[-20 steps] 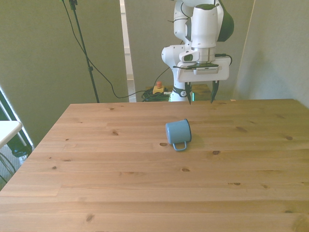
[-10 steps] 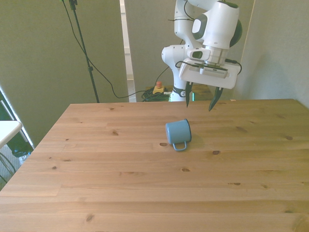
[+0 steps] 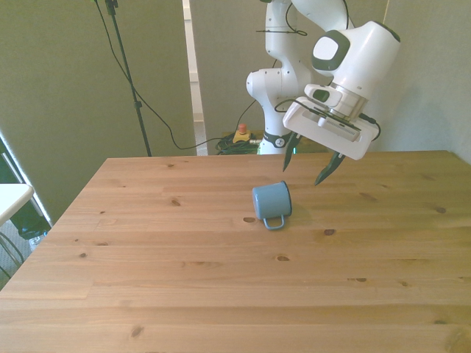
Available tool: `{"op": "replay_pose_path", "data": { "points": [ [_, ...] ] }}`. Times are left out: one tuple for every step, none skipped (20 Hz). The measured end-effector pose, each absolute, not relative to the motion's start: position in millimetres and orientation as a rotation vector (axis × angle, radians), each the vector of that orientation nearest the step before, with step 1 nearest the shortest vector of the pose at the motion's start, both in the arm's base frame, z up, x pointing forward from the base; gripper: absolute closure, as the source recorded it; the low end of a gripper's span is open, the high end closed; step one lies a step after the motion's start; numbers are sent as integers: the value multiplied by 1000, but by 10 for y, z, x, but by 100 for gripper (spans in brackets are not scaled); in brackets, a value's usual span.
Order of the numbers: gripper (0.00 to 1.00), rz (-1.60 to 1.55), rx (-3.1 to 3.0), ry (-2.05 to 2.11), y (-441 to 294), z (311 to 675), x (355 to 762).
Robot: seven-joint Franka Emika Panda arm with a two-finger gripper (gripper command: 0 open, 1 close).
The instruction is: Flip the mug upright
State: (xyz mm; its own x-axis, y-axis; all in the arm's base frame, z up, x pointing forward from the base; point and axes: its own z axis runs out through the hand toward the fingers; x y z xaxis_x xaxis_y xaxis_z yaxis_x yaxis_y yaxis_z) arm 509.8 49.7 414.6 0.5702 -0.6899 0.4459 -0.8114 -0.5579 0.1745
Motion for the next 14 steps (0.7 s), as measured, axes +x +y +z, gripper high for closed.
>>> {"op": "replay_pose_path", "data": {
  "points": [
    [0,477,2440,-1193,500,4118,5121],
    [0,489,2433,-1165,490,4093,5153],
    [0,499,2424,-1140,469,4071,5182],
    [0,509,2415,-1119,443,4053,5204],
    [0,524,2403,-1093,415,4043,5215],
    [0,539,2392,-1071,389,4042,5220],
    [0,552,2382,-1052,370,4044,5222],
    [0,569,2369,-1036,360,4038,5220],
    [0,584,2354,-1021,353,4021,5212],
    [0,596,2339,-1011,343,3998,5200],
    [0,603,2325,-1005,329,3973,5186],
    [0,604,2313,-1003,313,3948,5172],
    [0,609,2294,-999,289,3928,5160],
    [0,613,2279,-1000,268,3912,5153]
  ]
}}
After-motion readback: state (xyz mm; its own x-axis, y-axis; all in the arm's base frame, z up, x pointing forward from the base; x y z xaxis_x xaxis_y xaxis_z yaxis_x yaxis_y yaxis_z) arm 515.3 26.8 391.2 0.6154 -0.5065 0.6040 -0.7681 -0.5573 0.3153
